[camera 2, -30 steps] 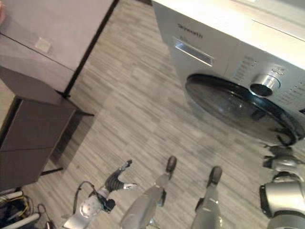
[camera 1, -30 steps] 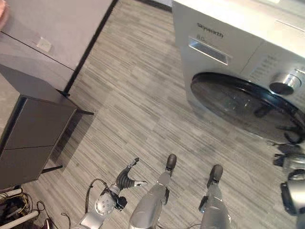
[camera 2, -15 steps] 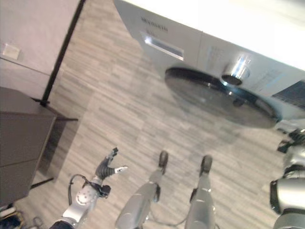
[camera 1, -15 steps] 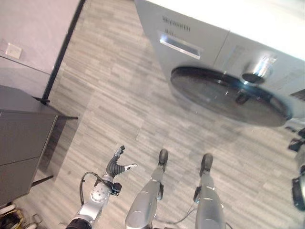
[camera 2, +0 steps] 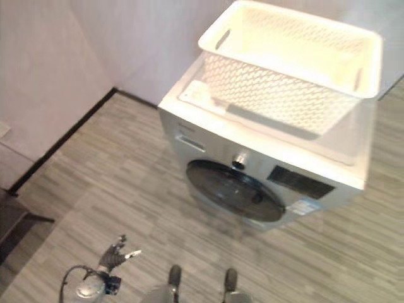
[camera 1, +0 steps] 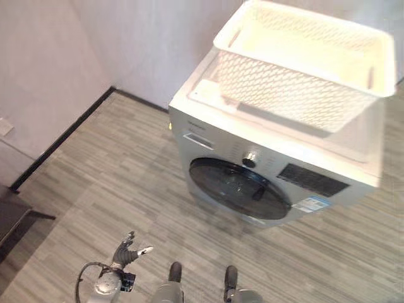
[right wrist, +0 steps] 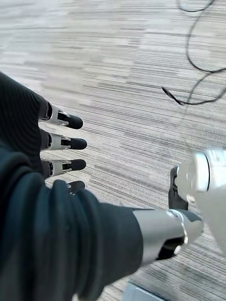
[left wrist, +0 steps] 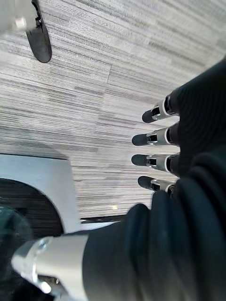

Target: Grab the laundry basket,head to the washer,open it,put in the laundry and shut it.

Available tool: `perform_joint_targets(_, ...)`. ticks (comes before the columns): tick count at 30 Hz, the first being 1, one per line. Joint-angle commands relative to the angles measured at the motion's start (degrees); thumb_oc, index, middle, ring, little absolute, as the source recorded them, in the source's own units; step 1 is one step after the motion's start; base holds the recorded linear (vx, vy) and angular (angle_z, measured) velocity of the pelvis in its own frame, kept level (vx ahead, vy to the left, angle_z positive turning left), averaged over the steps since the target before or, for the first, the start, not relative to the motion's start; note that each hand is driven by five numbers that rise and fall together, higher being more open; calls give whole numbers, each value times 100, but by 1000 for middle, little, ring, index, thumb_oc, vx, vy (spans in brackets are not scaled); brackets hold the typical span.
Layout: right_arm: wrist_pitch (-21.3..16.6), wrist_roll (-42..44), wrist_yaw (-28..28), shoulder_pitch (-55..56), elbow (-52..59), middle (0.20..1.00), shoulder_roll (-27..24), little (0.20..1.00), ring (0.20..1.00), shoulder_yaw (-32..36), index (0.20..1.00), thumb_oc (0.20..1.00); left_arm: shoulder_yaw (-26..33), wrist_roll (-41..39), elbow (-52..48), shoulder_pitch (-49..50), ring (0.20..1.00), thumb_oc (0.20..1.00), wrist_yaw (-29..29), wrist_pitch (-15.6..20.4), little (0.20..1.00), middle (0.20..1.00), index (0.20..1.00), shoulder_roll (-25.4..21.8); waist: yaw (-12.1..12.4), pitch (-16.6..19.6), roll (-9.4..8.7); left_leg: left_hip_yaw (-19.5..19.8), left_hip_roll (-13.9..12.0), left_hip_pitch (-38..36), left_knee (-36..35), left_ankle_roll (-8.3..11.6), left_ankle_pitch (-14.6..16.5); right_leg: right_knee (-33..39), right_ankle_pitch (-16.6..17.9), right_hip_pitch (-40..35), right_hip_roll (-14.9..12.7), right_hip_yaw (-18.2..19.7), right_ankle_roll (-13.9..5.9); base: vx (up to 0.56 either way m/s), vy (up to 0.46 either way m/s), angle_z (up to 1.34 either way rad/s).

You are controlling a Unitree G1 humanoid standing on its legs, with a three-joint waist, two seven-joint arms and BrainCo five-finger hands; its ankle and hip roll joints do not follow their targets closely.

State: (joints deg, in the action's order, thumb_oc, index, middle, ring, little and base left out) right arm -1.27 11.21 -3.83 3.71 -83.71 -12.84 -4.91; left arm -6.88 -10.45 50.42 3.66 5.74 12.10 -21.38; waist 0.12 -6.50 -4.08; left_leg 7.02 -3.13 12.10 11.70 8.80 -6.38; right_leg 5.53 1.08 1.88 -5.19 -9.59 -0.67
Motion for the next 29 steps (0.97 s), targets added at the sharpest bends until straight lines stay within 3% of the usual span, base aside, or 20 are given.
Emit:
perform_joint_targets(1, -88, -262, -2, -118, 176, 1000, -113, 1000, 1000, -228, 1000, 1000, 125, -276, -108, 19, 1000, 1000, 215, 255, 1000, 1000, 1000, 91, -3, -9, 84, -224, -294, -432, 850, -539, 374, -53, -231, 52, 181, 392, -247, 147, 121, -38)
perform_joint_targets(2, -133, -371, -60, -143, 345, 1000, -90, 1000, 1000, -371, 1000, 1000, 173, -362, 117, -7, 1000, 1000, 282, 276, 1000, 1000, 1000, 113, 11, 100, 69, -94, -411, -552, 95, -490, 435, -53, -272, -8, 189, 476, -283, 72, 63, -20)
perform_joint_targets(4, -168, -435, -93, -161, 448, 1000, -108, 1000, 1000, -454, 1000, 1000, 177, -397, 248, -17, 1000, 1000, 326, 286, 1000, 1000, 1000, 125, 33, 139, 84, 43, -471, -567, -349, -449, 446, -53, -324, -58, 208, 544, -308, 94, 123, -16)
perform_joint_targets(5, -207, -449, -174, -221, 603, 1000, -146, 1000, 1000, -510, 1000, 1000, 171, -447, 439, -39, 1000, 1000, 377, 313, 1000, 1000, 1000, 173, 69, 154, 157, 234, -510, -696, -931, -383, 498, -53, -386, -175, 237, 669, -354, 111, 286, -17)
perform_joint_targets(7, -249, -336, -206, -353, 698, 1000, -198, 1000, 1000, -419, 1000, 1000, 118, -407, 684, -21, 1000, 1000, 392, 321, 1000, 1000, 1000, 291, 23, 212, 365, 163, -537, -903, -1122, -315, 655, -82, -433, -328, 196, 762, -435, 102, 288, -35)
perform_joint_targets(12, -198, -332, -205, -414, 546, 1000, -240, 1000, 1000, -276, 1000, 1000, 81, -439, 1040, 62, 1000, 1000, 213, 273, 1000, 1000, 1000, 430, 94, 323, 488, -117, -385, -1352, -1434, -404, 736, -158, -334, -451, -26, 905, -555, 45, 208, -69)
perform_joint_targets(13, -124, -404, -29, -305, 341, 1000, -571, 1000, 1000, -93, 1000, 1000, 101, -416, 1075, 67, 1000, 1000, 86, 247, 1000, 1000, 1000, 437, 90, 405, 458, -168, -300, -1491, -1630, -457, 728, -183, -323, -488, -121, 903, -620, 37, 185, -47)
perform_joint_targets(15, -89, -423, -48, -313, 268, 1000, -677, 1000, 1000, -14, 1000, 1000, 95, -418, 1051, 36, 1000, 1000, 51, 235, 1000, 1000, 1000, 407, 65, 455, 438, -157, -204, -1480, -1670, -494, 755, -182, -328, -510, -217, 822, -672, 20, 120, -41)
perform_joint_targets(23, 20, -590, -16, -322, 218, 1000, -805, 1000, 1000, -14, 1000, 1000, 29, -612, 919, -185, 1000, 1000, -4, 179, 1000, 1000, 1000, 520, -31, 566, 289, -98, 24, -1499, -1670, -621, 894, -99, -299, -680, -430, 646, -773, 25, 67, 11)
perform_joint_targets(29, -8, -644, 30, -358, 287, 1000, -829, 1000, 1000, -142, 1000, 1000, 21, -587, 1249, -182, 1000, 1000, -81, 135, 1000, 1000, 1000, 543, -18, 636, 204, -139, 37, -1515, -1670, -650, 924, -53, -261, -656, -431, 709, -784, 15, 0, -1)
